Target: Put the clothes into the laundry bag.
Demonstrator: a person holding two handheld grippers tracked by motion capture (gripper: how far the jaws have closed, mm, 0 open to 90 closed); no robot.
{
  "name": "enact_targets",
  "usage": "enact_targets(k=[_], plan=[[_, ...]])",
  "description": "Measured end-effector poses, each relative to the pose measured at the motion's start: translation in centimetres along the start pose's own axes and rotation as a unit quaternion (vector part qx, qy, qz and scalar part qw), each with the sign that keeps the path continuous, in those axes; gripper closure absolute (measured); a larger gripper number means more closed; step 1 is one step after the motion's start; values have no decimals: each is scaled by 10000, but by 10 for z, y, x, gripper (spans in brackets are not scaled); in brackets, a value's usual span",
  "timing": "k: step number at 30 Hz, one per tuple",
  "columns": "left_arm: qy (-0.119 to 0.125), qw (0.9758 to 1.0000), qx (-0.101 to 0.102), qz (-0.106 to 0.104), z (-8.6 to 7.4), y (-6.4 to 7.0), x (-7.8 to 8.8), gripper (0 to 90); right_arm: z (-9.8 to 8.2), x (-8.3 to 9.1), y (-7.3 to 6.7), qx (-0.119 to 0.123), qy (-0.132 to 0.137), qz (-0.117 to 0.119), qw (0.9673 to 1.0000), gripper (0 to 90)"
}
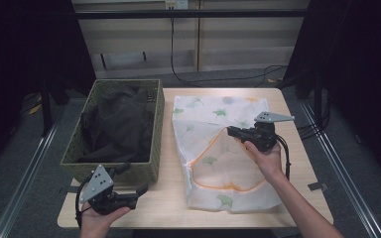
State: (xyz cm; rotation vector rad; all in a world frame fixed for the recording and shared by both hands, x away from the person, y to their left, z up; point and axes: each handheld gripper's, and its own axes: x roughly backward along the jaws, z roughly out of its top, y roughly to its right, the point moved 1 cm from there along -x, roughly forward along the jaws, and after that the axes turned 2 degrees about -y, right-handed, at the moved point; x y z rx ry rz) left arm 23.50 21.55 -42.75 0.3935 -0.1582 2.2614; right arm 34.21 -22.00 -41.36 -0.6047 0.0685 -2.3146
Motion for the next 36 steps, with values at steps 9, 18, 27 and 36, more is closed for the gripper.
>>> enact_targets(k=[9,18,27,36], plan=[[-230,9996,-52,185,28,-24,-5,110,-2,-3,-2,72,-111,29,9999,893],[-687,9971,-197,261,57,-43,-22,110,-4,-6,-3,90,-220,67,9997,893],[-864,9943,-212,582,80,-79,-35,104,-5,-6,-3,149,-265,91,9995,894],[-1068,9905,-83,863,75,-119,-56,95,-7,-8,-1,129,-365,108,9992,893]])
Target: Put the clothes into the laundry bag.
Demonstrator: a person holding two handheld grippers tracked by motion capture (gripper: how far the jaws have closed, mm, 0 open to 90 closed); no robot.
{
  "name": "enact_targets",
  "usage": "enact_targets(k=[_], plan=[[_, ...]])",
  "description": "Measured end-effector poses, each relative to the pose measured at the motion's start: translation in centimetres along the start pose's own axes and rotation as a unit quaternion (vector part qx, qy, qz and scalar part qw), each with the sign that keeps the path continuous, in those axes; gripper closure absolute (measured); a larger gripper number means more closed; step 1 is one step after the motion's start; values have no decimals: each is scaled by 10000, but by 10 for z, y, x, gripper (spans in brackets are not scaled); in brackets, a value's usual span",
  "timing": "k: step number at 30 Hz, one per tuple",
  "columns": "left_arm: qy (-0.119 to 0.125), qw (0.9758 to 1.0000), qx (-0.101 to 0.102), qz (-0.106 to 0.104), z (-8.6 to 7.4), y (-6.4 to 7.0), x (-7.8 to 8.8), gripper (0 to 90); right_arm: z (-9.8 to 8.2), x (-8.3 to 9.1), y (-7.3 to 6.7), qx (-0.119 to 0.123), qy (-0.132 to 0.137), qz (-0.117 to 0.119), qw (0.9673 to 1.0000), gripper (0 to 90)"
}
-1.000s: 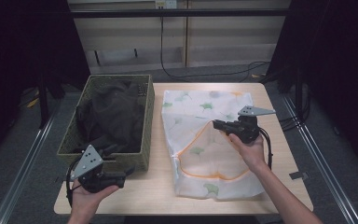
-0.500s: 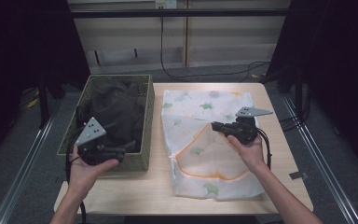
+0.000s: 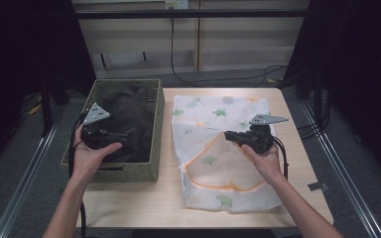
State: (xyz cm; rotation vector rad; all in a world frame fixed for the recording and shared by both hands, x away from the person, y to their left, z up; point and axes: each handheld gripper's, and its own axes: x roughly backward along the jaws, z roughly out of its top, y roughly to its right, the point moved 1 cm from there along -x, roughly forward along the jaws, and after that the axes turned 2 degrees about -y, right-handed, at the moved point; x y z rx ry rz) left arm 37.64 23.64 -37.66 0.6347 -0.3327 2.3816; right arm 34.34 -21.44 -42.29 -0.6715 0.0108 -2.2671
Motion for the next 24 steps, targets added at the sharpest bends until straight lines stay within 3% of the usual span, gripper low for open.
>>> enact_targets(k=[2,6,7,12,16,19,22,24], plan=[[-6,10000,-45,71,0,-6,-4,105,0,0,0,-10,-9,-7,10000,893],[-110,9999,77,108,-2,-16,-12,93,0,0,0,-40,-26,-27,10000,893],[-322,9994,-58,109,-5,-22,-19,90,-1,-1,1,-30,-55,-11,10000,893],[-471,9988,145,60,-10,-37,-31,71,-2,-3,1,-70,-111,-12,9999,893],[-703,9975,107,61,-16,-45,-43,54,-3,-6,2,-62,-156,-2,9999,893],[-921,9957,106,-3,-20,-50,-50,33,-3,-6,2,-56,-162,-5,9999,893],[-1122,9934,130,193,-26,-56,-57,38,-3,-5,2,-46,-161,-2,9999,893],[-1302,9913,61,165,-32,-58,-63,29,-3,-5,2,-54,-162,-1,9999,893]])
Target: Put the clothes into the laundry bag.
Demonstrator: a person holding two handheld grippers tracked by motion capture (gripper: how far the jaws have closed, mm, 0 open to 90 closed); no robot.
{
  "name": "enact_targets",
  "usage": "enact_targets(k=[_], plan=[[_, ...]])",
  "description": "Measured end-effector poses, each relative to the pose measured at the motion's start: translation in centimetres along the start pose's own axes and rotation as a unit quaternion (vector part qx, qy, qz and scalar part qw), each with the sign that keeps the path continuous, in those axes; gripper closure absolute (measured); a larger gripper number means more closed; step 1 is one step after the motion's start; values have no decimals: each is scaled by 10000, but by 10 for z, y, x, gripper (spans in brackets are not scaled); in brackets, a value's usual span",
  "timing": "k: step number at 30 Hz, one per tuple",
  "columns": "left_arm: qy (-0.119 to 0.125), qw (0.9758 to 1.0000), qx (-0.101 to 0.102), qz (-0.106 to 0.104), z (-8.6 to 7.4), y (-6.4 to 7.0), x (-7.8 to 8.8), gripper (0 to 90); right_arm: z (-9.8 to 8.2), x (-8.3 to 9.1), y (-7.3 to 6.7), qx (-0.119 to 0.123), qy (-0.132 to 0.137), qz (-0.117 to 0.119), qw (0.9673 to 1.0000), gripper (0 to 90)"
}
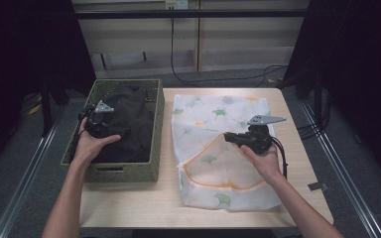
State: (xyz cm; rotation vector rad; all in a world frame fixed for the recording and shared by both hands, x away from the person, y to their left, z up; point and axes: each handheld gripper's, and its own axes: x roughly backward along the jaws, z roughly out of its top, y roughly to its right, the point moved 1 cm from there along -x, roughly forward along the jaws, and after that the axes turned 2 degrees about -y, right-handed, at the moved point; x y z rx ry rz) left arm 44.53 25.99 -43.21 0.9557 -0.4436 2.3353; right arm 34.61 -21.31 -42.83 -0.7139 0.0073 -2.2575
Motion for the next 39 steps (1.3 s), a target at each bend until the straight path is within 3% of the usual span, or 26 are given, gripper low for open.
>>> enact_targets(k=[1,4,5,7,8,9,11,13,14,15,16,17,19,21,25,26,29,30,32,37,39], plan=[[0,10000,0,0,0,0,0,24,0,0,0,0,1,0,10000,893],[-332,9989,89,-325,-2,-3,-11,12,0,-1,1,4,-21,-8,10000,893],[-332,9989,89,-325,-2,-3,-11,12,0,-1,1,4,-21,-8,10000,893],[-545,9962,111,-666,-4,-7,-17,10,0,-1,1,8,-32,2,10000,893],[-545,9962,111,-666,-4,-7,-17,7,0,-1,0,10,-31,4,10000,893],[-642,9932,155,-956,-4,-6,-21,8,0,-1,0,6,-24,3,10000,893],[-789,9886,-86,-1280,-3,-3,-23,0,0,-1,0,24,-35,8,10000,893],[-875,9843,-150,-1527,-1,3,-26,0,-1,-1,1,19,-42,7,10000,893],[-934,9844,-300,-1460,0,4,-28,0,0,-2,1,-8,-32,-3,10000,893],[-934,9844,-300,-1460,0,4,-28,0,0,-2,1,-8,-32,-3,10000,893],[-959,9870,-344,-1239,1,7,-31,0,-1,-2,2,-10,-45,0,10000,893],[-959,9870,-344,-1239,1,7,-31,0,-1,-2,2,-10,-45,0,10000,893],[-997,9896,-597,-849,-1,10,-41,0,-1,-3,2,-3,-65,-5,10000,893],[-1043,9905,-731,-514,-2,16,-48,0,-1,-4,1,23,-88,3,10000,893],[-1096,9899,-864,-233,-3,19,-54,1,-2,-6,-1,48,-130,18,9999,893],[-1126,9908,-707,-246,-2,19,-55,1,-2,-6,-1,38,-141,26,9999,893],[-1158,9901,-694,-382,-3,18,-57,0,-2,-7,0,29,-135,26,9999,893],[-1286,9880,-615,-602,-4,19,-58,0,-2,-6,0,20,-135,19,9999,893],[-1340,9862,-641,-728,-4,20,-59,0,-2,-6,-1,24,-136,16,9999,893],[-1432,9848,-598,-780,-3,20,-62,0,-3,-7,0,24,-166,24,9999,893],[-1533,9829,-841,-583,-4,22,-63,2,-3,-7,0,36,-178,34,9998,893]])
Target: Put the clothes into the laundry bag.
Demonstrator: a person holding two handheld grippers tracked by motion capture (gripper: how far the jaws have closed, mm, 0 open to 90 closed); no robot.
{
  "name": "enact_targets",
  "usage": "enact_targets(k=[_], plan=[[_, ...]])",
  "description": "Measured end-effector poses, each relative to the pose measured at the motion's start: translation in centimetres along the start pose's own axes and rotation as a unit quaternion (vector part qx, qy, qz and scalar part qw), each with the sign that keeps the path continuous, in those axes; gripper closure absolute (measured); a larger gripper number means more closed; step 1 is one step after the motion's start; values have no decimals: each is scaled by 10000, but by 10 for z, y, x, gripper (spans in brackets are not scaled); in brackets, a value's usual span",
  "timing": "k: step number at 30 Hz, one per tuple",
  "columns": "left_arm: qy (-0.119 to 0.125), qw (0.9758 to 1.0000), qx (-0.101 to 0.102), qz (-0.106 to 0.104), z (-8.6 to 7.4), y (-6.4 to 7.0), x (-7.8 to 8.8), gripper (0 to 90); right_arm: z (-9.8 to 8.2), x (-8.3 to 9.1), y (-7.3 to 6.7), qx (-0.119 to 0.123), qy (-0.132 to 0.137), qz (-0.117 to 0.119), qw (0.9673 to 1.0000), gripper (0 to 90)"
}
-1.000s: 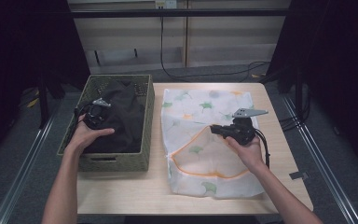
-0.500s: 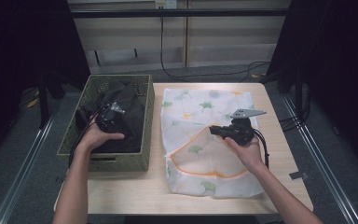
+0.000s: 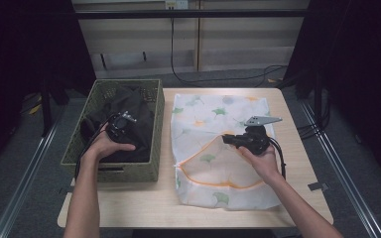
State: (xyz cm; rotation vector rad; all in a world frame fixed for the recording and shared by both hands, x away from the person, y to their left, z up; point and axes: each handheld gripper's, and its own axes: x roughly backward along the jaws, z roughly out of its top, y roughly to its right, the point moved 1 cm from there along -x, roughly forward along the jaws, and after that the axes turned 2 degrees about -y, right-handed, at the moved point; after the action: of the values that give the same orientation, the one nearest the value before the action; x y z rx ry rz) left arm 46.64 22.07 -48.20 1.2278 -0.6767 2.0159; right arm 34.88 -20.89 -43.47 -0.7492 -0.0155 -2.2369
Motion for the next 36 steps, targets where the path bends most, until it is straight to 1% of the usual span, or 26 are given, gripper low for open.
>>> enact_targets(k=[1,2,3,4,5,7,8,9,10,11,12,13,15,16,18,20,21,23,24,25,26,30,33,34,35,36], plan=[[0,10000,0,0,0,0,0,27,0,0,0,-6,-2,-8,10000,893],[-10,9999,-1,134,0,1,0,51,0,0,-1,-21,-4,-19,10000,893],[-79,9996,-91,268,0,1,1,82,-1,-1,-1,-16,-9,-19,10000,893],[-135,9993,-96,325,1,1,2,147,-1,-1,-1,-14,-20,-12,10000,893],[-135,9993,-96,325,1,1,2,158,-1,-1,-1,-14,-20,-12,10000,893],[-442,9975,-300,453,5,2,3,179,-1,-2,-2,-2,-33,2,10000,893],[-435,9976,-163,513,7,3,1,196,-1,-2,-2,-2,-37,-1,10000,893],[-510,9967,-165,605,10,4,1,230,-2,-3,-1,5,-42,3,10000,893],[-602,9962,-150,611,12,4,1,257,-2,-3,-1,2,-41,-1,10000,893],[-602,9962,-150,611,12,4,1,274,-2,-3,0,12,-49,-3,10000,893],[-683,9951,-151,699,14,4,2,313,-2,-3,-1,4,-44,-6,10000,893],[-692,9950,-137,713,15,4,2,322,-2,-2,-1,1,-42,-12,10000,893],[-615,9951,-111,761,14,3,5,416,-1,-2,-1,-4,-32,-13,10000,892],[-634,9945,-60,828,15,2,6,462,-1,-2,-2,13,-38,-14,10000,892],[-612,9947,-3,824,17,1,7,524,-1,-2,-2,29,-47,-13,10000,892],[-691,9939,50,861,21,1,8,572,-1,-2,-1,10,-45,-23,10000,892],[-743,9931,11,902,23,2,8,587,-1,-2,-1,-12,-40,-27,10000,893],[-746,9932,-10,889,24,1,9,615,-1,-2,-1,7,-41,-22,10000,892],[-614,9947,217,796,23,-1,13,626,-1,-1,0,-20,-19,-15,10000,893],[-614,9947,217,796,23,-1,13,633,-1,-1,0,-22,-16,-26,10000,893],[-447,9955,398,735,21,-6,20,637,-1,-1,1,-20,-23,-31,10000,892],[-321,9961,423,711,21,-5,25,647,-2,-1,2,-33,-27,-53,10000,893],[56,9963,633,575,16,-9,34,649,-2,0,2,-53,0,-87,9999,893],[233,9953,789,508,14,-9,36,651,-2,1,2,-40,-6,-81,10000,893],[335,9954,748,489,12,-11,40,651,-2,1,2,-34,-8,-87,10000,893],[411,9948,816,455,11,-10,42,652,-2,1,2,-23,-11,-78,10000,893]])
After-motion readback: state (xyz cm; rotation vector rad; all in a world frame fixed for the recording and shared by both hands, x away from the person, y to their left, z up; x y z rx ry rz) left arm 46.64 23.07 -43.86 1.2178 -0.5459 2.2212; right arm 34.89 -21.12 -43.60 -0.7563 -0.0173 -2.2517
